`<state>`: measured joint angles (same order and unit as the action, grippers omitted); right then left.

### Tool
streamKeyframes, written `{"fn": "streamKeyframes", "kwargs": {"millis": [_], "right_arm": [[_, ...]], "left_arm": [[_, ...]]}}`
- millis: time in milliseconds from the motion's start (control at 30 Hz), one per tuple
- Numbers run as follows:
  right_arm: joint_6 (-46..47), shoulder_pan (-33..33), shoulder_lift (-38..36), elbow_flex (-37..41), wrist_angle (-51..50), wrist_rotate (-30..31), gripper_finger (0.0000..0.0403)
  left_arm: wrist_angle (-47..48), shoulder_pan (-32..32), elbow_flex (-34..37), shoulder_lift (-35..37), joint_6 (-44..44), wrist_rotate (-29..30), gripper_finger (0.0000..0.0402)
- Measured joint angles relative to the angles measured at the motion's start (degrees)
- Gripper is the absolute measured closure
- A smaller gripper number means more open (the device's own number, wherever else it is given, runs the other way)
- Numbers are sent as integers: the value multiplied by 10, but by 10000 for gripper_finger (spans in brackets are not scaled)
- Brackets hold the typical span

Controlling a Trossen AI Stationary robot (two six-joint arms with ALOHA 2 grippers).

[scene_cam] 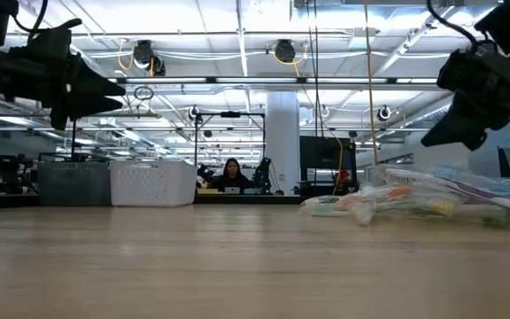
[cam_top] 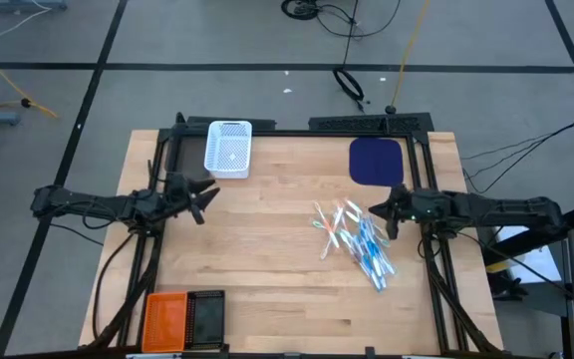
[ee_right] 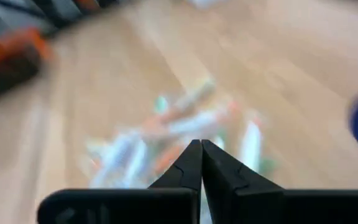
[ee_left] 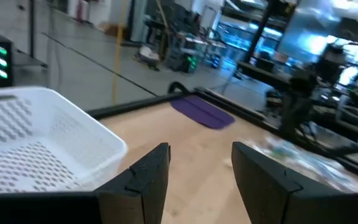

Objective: Pick & Place Toothbrushes
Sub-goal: Put the violet toothbrush into the gray bin

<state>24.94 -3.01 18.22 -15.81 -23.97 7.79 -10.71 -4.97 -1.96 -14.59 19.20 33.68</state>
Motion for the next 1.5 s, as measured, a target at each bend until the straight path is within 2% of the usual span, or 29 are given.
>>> {"fn": "streamKeyframes", "kwargs": {"millis": [100,233,400,567,967,1500], "right_arm": [[17,0,47,-42,-41,27,399],[54,0,95,-75,-44,24,399],[121,0,146,-80,-72,-16,394],[161,0,181,-80,-82,-44,369],[164,-1,204,-80,-75,-48,269],[164,-27,216,-81,-88,-35,258]], "left_arm": [[-3,0,0,0,0,9,227],[-3,0,0,0,-7,9,227],[-3,0,0,0,-9,9,227],[-5,0,0,0,-10,10,227],[-29,0,0,0,-26,10,227],[-29,0,0,0,-25,10,227]]}}
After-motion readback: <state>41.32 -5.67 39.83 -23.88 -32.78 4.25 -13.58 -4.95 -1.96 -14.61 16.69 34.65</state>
